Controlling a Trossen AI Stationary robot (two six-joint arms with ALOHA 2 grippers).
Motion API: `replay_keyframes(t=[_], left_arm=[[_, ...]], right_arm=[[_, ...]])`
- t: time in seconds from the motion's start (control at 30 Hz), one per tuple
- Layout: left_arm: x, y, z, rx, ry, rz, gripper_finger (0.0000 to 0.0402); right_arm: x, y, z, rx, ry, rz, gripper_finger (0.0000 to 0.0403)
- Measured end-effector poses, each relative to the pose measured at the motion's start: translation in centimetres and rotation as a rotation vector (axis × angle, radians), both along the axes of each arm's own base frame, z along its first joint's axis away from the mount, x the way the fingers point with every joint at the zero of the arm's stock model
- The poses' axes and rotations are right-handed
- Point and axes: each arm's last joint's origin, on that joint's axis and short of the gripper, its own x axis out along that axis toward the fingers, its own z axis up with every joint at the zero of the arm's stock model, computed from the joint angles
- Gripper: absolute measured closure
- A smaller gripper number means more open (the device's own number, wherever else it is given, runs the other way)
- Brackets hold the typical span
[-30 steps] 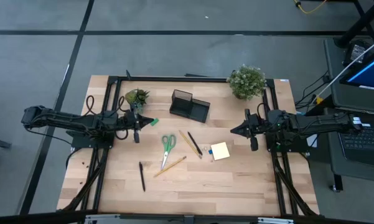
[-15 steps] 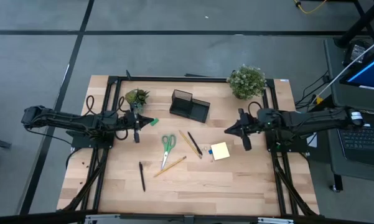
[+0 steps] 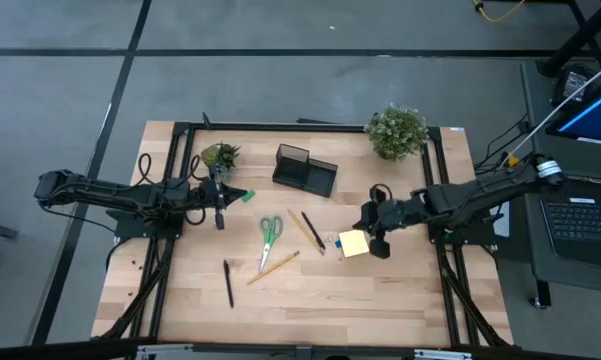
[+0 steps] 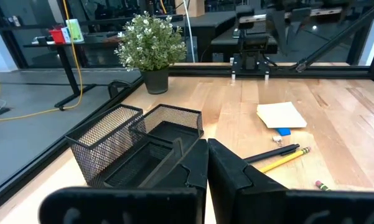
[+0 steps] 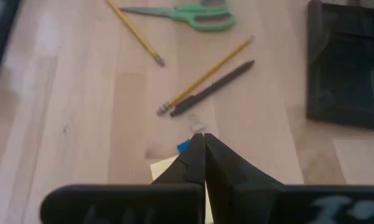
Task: Pick and place office supplies into organizer
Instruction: Put the top pen into the desk organizer
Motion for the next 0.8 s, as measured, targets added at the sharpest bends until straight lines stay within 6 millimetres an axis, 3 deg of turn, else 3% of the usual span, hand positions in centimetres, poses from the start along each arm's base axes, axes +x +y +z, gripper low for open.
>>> replay_keyframes(t=[0.17, 0.3, 0.57, 0.8], left_arm=[[0.0, 0.0, 0.0, 0.000, 0.002, 0.000, 0.0399], [0.0, 0.0, 0.0, 0.002, 0.002, 0.013, 0.0399], [0.1, -0.3, 0.0, -0.164, -0.034, -0.081, 0.0398], [0.1, -0.3, -0.1, -0.125, -0.021, -0.079, 0.0397]], right_arm=[[0.4, 2.5, 0.2, 0.006, 0.014, 0.015, 0.0400], [0.5, 3.3, -0.1, 0.002, 0.009, 0.014, 0.0400], [0.7, 3.1, -0.3, -0.028, 0.013, 0.024, 0.0399], [1.3, 1.5, -0.3, 0.014, 0.038, 0.049, 0.0399]])
